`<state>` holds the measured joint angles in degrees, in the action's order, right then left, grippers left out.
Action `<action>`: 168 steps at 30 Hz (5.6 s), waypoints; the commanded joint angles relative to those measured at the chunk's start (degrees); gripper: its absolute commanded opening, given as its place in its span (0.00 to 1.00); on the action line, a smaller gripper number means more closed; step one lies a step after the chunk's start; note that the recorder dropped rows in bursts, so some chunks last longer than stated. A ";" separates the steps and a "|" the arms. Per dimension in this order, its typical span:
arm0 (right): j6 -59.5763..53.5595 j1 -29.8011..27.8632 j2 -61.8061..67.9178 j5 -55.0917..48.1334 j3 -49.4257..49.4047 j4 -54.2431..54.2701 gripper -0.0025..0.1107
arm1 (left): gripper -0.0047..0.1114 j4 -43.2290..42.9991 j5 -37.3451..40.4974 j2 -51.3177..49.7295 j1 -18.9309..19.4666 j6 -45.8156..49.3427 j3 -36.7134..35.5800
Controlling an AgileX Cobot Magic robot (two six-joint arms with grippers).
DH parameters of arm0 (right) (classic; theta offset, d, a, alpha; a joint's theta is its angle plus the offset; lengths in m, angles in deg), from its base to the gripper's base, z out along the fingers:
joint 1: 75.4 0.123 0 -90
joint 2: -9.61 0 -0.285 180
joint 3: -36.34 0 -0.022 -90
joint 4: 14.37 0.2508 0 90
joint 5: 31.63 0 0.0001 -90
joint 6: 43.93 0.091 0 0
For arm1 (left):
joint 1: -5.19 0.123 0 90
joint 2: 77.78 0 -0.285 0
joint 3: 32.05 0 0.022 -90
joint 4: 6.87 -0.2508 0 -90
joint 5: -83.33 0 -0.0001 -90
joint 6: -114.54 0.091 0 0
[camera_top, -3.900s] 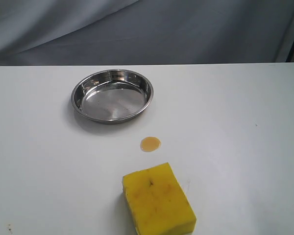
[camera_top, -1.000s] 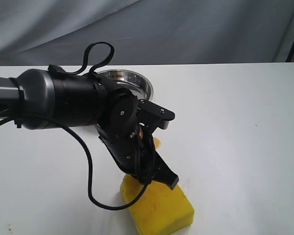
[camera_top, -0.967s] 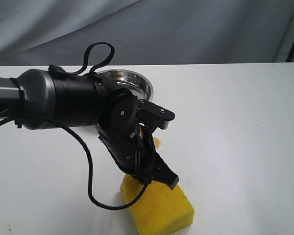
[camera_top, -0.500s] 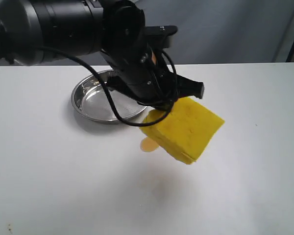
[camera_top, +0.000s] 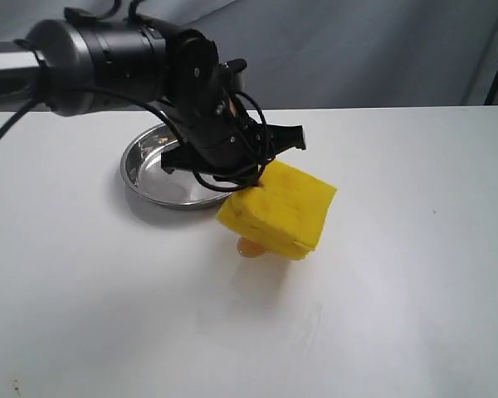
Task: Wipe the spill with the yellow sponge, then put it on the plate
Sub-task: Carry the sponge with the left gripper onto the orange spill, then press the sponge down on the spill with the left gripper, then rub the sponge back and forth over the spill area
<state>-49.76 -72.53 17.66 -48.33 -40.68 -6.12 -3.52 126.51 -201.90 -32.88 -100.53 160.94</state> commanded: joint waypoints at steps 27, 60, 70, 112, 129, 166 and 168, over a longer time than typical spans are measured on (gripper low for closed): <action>0.24 0.02 -0.26 0.85 -0.20 0.15 0.02 | 0.35 -6.94 0.93 -5.73 0.09 -3.45 0.41; 0.24 0.02 -0.26 0.85 -0.20 0.15 0.02 | 0.43 -10.73 -4.77 -9.39 -6.50 10.88 1.79; 0.24 0.02 -0.26 0.85 -0.20 0.15 0.02 | 0.35 -11.03 2.76 -13.51 -6.40 10.88 1.79; 0.24 0.02 -0.26 0.92 -0.20 0.28 0.02 | 0.04 -5.00 19.43 -9.69 -15.40 11.11 -4.73; 0.24 0.02 -0.26 0.92 -0.20 5.21 0.02 | 0.04 -0.99 16.59 -9.32 -6.94 12.73 10.73; 0.24 0.02 -0.26 0.92 -0.20 5.21 0.02 | 0.04 -4.10 22.84 -18.26 -23.03 20.62 12.44; 0.24 0.02 -0.26 0.92 -0.20 5.21 0.02 | 0.04 -2.18 24.31 -18.26 -24.11 20.62 12.44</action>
<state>-49.76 -72.53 17.66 -48.24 -40.68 -1.15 -12.12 146.67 -218.88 -54.63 -80.47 174.54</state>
